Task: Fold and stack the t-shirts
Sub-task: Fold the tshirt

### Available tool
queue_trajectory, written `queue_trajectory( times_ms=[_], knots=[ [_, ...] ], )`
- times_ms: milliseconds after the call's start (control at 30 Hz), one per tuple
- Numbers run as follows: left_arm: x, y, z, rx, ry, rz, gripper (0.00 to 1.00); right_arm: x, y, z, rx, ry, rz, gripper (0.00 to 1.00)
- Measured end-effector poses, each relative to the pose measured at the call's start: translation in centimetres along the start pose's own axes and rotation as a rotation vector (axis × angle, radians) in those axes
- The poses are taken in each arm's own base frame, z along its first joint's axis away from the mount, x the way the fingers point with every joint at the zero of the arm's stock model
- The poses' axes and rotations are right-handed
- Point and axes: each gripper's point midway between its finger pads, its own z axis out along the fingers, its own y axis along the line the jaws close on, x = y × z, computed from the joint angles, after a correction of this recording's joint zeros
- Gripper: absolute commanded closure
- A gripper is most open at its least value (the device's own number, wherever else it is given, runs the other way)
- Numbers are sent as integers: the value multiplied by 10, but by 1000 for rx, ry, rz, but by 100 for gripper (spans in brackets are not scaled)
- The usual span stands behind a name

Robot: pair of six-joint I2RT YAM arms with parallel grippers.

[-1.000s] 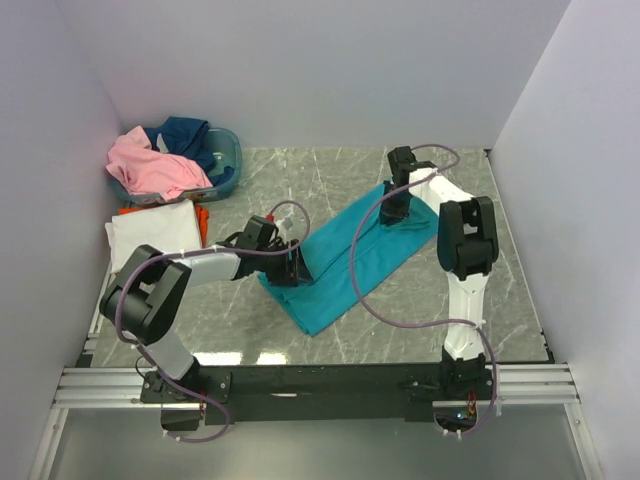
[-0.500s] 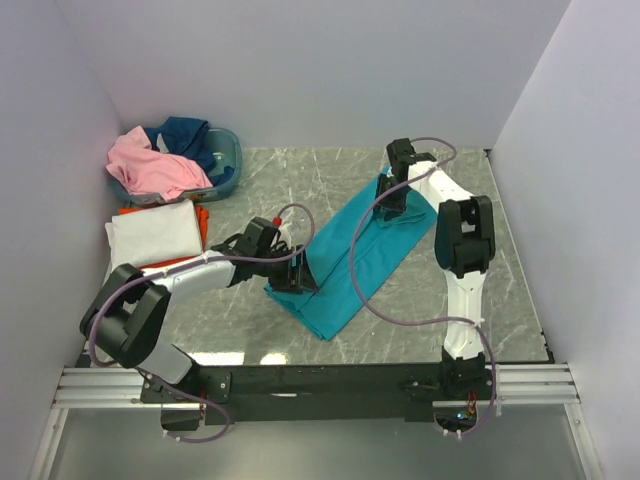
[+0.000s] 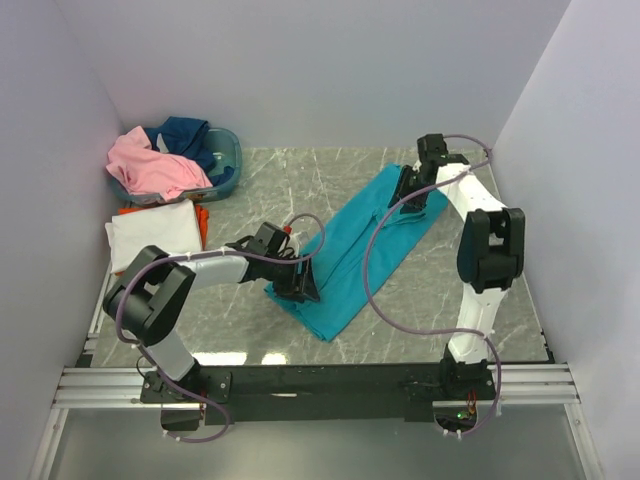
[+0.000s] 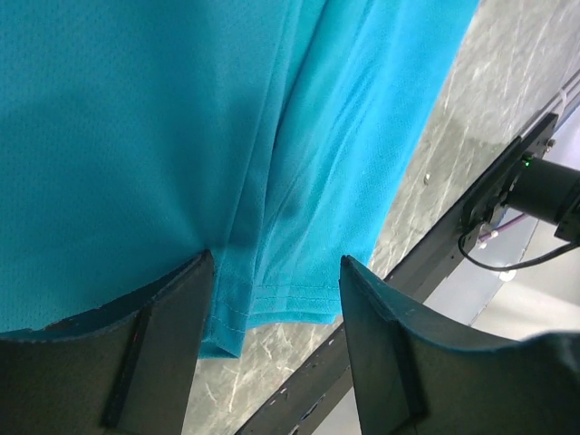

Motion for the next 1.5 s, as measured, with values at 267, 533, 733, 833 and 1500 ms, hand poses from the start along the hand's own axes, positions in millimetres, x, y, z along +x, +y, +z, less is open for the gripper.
queue_trajectory(
  times_ms=[267, 533, 733, 833, 1500],
  knots=[
    [11, -10, 6, 27, 36, 25, 36, 17, -30, 66, 76, 113, 62, 53],
    [29, -30, 20, 113, 110, 36, 36, -5, -30, 80, 65, 100, 88, 53],
    [35, -46, 31, 138, 149, 63, 36, -23, -21, 87, 58, 91, 84, 53],
    [36, -52, 36, 142, 165, 72, 36, -35, -16, 93, 53, 76, 76, 53],
    [37, -73, 48, 133, 202, 65, 35, -28, 21, 106, 46, 82, 7, 52]
  ],
)
